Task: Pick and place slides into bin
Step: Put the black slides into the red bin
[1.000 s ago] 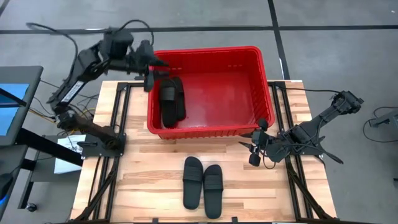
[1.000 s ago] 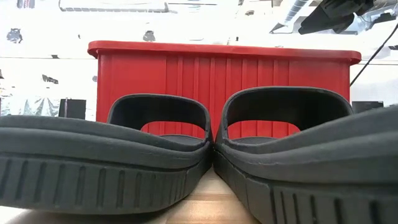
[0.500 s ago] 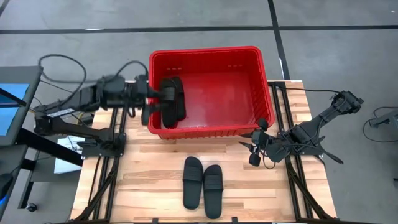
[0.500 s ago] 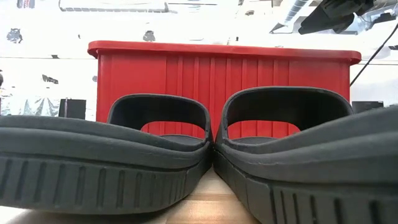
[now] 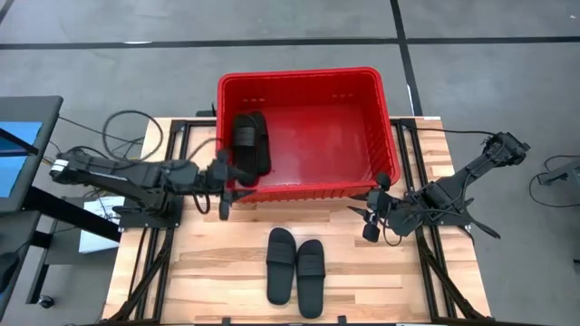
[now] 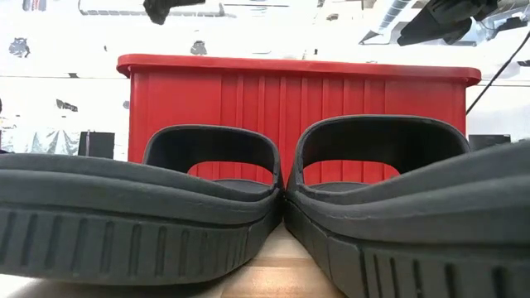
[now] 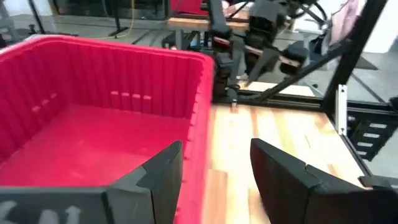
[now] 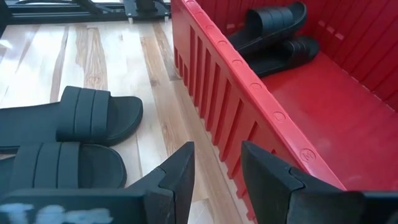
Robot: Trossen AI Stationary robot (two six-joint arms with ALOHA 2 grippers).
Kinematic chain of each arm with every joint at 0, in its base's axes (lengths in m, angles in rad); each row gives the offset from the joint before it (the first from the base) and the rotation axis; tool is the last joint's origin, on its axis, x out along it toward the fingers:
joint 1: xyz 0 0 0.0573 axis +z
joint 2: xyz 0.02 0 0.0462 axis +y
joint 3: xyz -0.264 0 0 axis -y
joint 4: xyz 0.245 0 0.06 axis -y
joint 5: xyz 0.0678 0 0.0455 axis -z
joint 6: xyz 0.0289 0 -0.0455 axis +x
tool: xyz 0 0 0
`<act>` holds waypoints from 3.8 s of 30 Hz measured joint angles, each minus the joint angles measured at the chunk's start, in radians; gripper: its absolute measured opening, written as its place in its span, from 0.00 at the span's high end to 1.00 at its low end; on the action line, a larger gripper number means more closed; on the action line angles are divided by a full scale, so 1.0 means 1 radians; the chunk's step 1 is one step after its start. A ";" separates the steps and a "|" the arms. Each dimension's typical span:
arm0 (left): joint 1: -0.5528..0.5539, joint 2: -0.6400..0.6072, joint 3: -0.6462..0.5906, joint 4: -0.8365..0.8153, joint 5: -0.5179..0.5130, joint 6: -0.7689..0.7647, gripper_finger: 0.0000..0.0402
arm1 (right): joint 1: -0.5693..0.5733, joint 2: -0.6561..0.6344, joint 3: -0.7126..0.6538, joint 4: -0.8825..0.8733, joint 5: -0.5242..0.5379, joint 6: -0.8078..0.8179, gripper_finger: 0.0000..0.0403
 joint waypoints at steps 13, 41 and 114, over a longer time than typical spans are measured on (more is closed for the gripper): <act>-0.172 0.020 -0.182 0.115 -0.012 0.000 0.56 | 0.000 0.000 0.000 0.049 0.000 0.104 0.69; -0.208 0.015 -0.215 0.134 0.030 0.070 0.56 | -0.009 0.052 0.001 0.177 -0.126 0.239 0.69; -0.208 0.021 -0.215 0.155 0.075 0.109 0.56 | 0.110 0.783 0.272 0.240 -0.339 0.444 0.44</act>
